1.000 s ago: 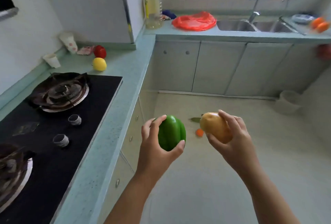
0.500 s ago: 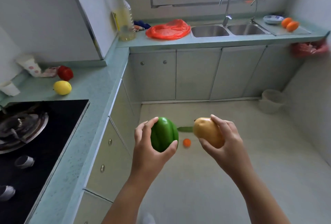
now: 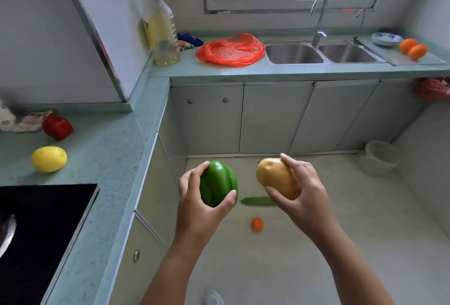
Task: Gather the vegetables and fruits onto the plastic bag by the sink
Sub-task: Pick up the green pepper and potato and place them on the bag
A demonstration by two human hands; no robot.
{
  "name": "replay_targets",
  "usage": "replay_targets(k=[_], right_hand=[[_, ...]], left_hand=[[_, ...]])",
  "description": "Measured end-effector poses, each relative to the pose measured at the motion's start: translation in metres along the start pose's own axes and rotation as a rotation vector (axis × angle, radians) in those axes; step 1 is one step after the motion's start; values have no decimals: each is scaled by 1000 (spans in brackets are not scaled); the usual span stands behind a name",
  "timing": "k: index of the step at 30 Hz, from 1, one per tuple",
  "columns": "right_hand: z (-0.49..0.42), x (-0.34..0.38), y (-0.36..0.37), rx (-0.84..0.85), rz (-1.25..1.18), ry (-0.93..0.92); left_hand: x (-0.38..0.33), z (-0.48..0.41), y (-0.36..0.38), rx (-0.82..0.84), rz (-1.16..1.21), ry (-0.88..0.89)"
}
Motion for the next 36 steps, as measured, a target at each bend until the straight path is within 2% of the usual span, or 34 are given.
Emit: replay_targets(k=[15, 19, 28, 36], right_hand=[[-193, -6, 45, 104, 25, 16], [-255, -21, 50, 102, 3, 22], [-417, -65, 16, 24, -87, 45], [-519, -90, 4, 55, -122, 52]], left_hand=[[66, -172, -48, -43, 49, -98], [67, -233, -47, -29, 28, -56], [41, -421, -34, 29, -42, 30], [49, -515, -20, 43, -54, 22]])
Point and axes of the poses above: each hand's wrist, its own z-axis away from the middle knuckle, its own y-axis out of the palm, x = y × z, the point moved 2 cm from there along -z, towards the middle knuckle, and after that the axes turned 14 degrees about x, right-handed, at the moved point
